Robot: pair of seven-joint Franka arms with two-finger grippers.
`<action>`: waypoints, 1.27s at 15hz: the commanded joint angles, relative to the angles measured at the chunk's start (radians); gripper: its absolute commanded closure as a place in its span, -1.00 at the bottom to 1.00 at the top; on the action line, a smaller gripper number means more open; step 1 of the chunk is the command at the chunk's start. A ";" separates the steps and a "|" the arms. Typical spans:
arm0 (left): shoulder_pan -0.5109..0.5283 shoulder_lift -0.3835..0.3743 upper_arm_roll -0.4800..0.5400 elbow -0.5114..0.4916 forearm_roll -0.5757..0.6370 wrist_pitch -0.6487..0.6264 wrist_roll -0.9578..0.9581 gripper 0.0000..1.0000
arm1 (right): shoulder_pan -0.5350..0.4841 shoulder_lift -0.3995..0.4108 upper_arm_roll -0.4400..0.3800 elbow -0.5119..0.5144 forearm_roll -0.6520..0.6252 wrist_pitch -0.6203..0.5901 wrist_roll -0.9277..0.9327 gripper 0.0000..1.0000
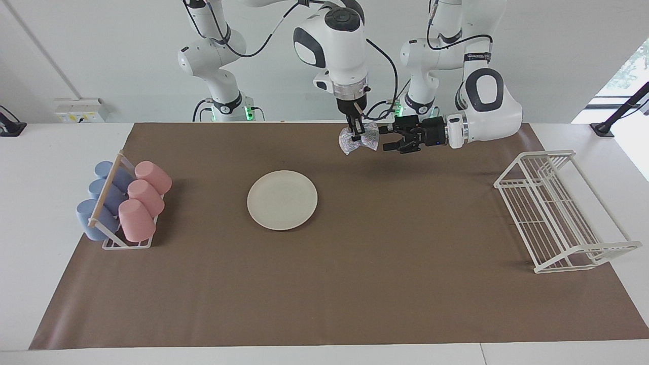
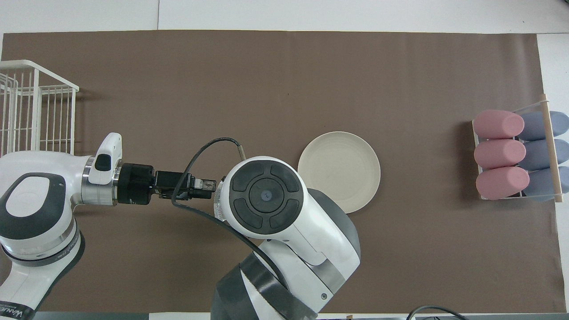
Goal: Wipe plate with sponge
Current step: 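Carry the sponge with the right gripper toward the left gripper, then grasp the sponge with the left gripper while the right gripper releases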
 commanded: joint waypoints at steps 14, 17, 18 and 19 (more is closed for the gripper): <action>-0.038 -0.009 0.006 -0.016 -0.045 0.016 -0.071 1.00 | -0.011 0.013 0.001 0.019 -0.029 -0.013 -0.001 1.00; -0.037 -0.009 0.008 -0.016 -0.045 0.013 -0.072 1.00 | -0.017 0.013 0.001 0.016 -0.029 -0.018 -0.101 -0.66; -0.035 -0.009 0.008 -0.016 -0.045 0.013 -0.072 1.00 | -0.015 0.011 0.000 0.011 -0.029 -0.015 -0.103 -1.00; -0.035 -0.009 0.008 -0.016 -0.045 0.013 -0.072 1.00 | -0.017 0.008 0.000 0.008 -0.029 -0.022 -0.113 -1.00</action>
